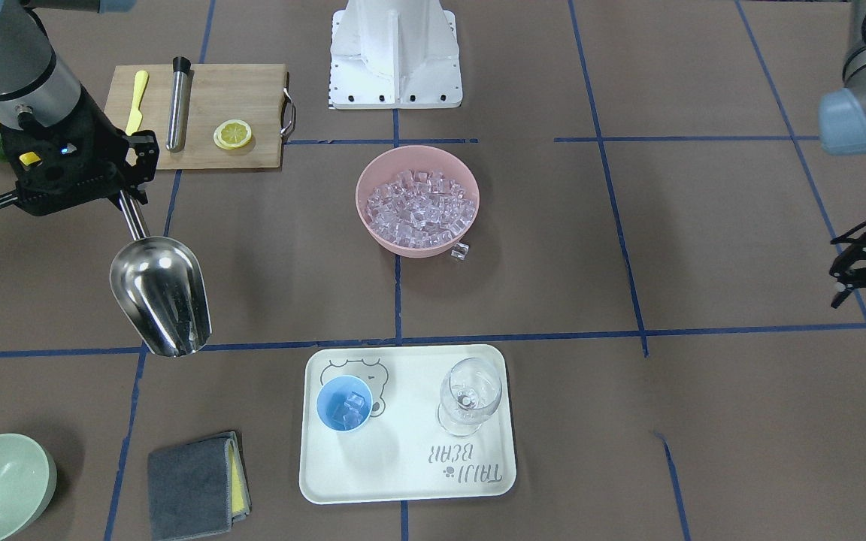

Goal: Put ice in cup with scoop

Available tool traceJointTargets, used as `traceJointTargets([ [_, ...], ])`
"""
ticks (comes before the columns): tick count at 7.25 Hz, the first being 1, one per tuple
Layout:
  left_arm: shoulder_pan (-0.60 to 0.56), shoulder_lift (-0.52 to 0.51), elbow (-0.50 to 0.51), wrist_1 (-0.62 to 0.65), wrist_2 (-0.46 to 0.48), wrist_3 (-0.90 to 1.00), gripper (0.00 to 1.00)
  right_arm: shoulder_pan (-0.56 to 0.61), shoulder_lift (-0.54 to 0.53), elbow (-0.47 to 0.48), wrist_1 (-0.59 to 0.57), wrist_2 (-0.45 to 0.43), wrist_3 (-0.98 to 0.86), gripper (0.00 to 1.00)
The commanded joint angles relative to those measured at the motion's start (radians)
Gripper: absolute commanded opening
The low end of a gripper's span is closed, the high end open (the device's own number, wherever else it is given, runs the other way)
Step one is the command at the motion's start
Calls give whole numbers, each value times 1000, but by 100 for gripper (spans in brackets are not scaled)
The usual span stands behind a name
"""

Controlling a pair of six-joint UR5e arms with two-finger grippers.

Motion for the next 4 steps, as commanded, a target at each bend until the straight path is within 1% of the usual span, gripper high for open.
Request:
traceJointTargets([
  [1,-65,26,38,174,-8,-8,100,24,-87,48,4,0,0,0],
  [3,-124,126,44,179,-22,6,100,31,-127,58,6,1,-2,0],
  [4,-158,174,44,170,-23,7,100,31,-157,78,6,1,-17,0],
])
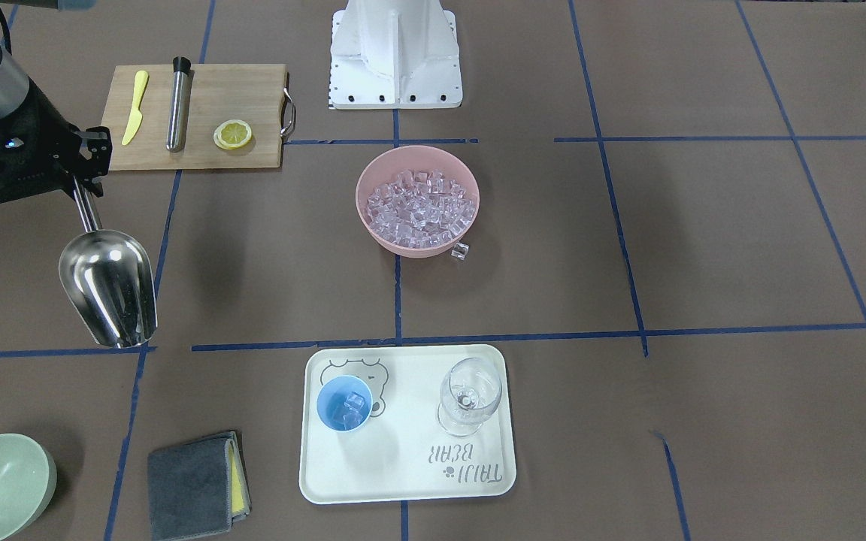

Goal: Put ice in cup with scoop

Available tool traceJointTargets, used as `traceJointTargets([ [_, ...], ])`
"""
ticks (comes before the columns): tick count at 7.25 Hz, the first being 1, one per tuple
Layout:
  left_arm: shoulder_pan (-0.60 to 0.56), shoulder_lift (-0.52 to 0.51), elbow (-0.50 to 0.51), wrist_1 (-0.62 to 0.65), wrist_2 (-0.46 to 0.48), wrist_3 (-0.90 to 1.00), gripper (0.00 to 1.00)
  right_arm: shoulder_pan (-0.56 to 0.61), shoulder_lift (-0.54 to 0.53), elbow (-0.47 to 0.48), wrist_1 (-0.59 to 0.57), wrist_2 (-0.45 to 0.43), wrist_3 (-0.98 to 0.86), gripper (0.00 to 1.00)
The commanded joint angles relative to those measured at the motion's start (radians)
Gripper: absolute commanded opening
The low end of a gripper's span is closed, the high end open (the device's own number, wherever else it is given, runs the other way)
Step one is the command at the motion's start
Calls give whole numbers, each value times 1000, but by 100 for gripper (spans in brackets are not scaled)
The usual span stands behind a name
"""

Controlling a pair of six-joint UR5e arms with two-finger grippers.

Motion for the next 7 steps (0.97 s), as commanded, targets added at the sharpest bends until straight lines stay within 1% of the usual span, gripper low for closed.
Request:
traceJointTargets([
  [1,-76,117,-1,-19,-32,23,100,1,-76,43,1,-1,-26,0],
  [2,-94,139,-1,-28,-38,30,100,1,-100,67,1,-1,-17,0],
  [3,-154,199,-10,-33,-42,88,100,3,-123,75,31,-4,-13,0],
  [4,-176,231,-10,-35,-130,128,100,1,-167,73,97,-4,3,0],
  [5,-177,244,-5,-33,-185,116,100,1,-202,70,163,-4,43,0],
  [6,-181,244,-7,-27,-192,113,100,1,-227,67,232,-3,96,0],
  [7,-180,235,-8,-27,-190,69,100,1,-250,66,273,-3,130,0],
])
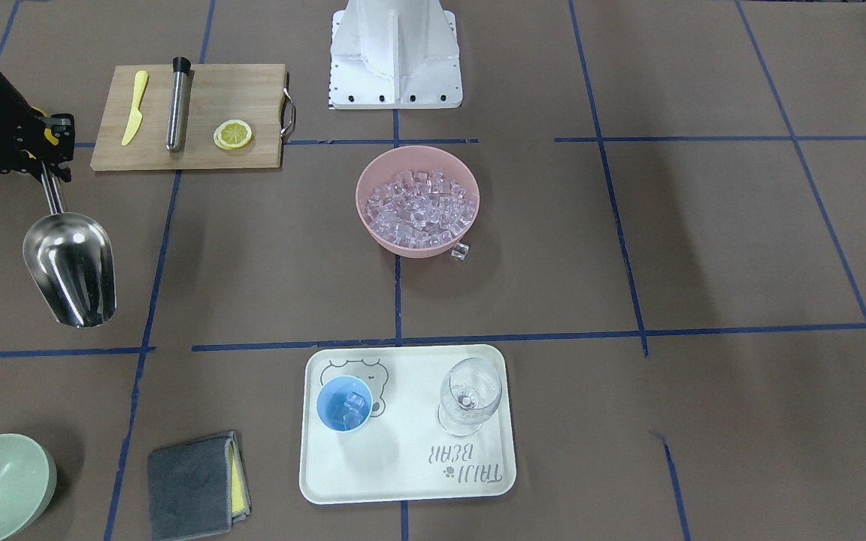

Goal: Put ice in cup with scoop
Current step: 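Lower the scoop onto the table with the right gripper and release it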

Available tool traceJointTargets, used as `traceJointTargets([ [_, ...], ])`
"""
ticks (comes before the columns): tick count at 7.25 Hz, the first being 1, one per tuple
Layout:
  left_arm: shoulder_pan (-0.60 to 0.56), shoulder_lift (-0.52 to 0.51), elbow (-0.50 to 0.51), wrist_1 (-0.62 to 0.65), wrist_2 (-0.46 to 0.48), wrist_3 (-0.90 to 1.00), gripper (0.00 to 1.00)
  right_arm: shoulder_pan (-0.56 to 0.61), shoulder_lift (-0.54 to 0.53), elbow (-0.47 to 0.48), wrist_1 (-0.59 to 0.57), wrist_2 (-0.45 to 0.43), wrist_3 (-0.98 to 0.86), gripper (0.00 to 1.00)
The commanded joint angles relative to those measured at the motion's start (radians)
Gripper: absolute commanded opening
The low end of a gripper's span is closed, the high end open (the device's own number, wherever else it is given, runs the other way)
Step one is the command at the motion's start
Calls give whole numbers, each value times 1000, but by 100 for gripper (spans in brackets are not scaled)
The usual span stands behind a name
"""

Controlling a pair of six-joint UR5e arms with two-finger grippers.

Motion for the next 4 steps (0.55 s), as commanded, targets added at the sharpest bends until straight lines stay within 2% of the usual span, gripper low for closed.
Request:
traceJointTargets([
  [1,1,-13,-16,4,-9,-42,100,-2,-60,-1,103,-4,76,0],
  [4,1,-16,-20,2,-13,-45,100,-53,-123,-58,380,-34,295,0],
])
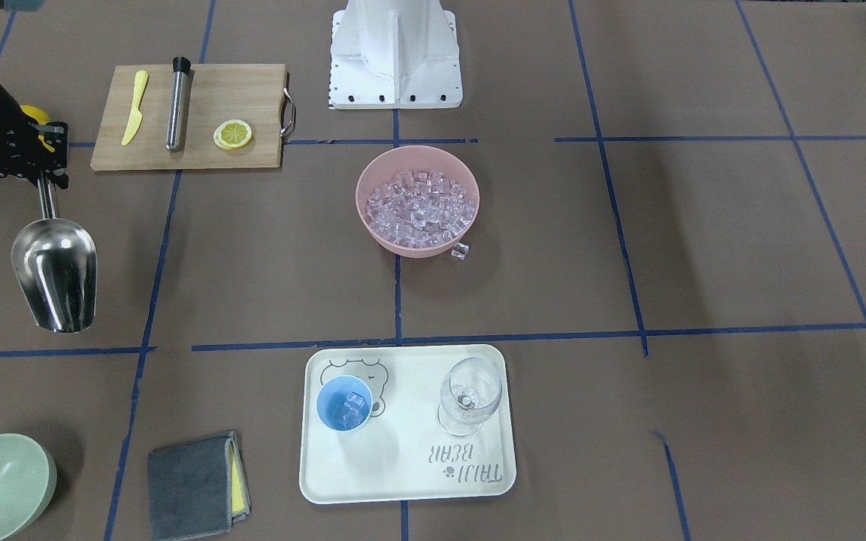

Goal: Put ice in cup with scoop
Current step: 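Lower the scoop onto the table with the right gripper and release it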

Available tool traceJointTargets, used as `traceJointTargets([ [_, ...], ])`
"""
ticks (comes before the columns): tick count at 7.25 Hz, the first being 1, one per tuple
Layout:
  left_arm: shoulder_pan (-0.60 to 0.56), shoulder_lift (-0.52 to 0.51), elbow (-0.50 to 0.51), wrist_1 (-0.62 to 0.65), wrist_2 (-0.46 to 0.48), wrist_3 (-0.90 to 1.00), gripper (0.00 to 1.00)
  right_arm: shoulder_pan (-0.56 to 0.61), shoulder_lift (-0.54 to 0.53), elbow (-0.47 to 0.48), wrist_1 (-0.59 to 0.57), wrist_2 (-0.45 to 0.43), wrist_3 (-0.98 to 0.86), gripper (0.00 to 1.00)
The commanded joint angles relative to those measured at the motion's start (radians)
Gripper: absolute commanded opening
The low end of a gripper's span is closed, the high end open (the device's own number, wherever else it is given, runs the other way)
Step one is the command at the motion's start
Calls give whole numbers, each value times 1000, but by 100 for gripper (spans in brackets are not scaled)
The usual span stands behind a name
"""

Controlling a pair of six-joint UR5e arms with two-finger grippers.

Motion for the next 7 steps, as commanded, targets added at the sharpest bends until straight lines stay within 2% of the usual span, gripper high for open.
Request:
traceJointTargets([
  [1,2,-2,-1,-1,-1,-1,100,-76,-38,-25,160,-57,168,0],
  [4,2,-2,-3,-2,-1,-1,100,-220,-84,-27,270,-189,319,0],
  [7,2,-5,-1,-4,-1,-1,100,-322,-87,-27,277,-281,420,0],
])
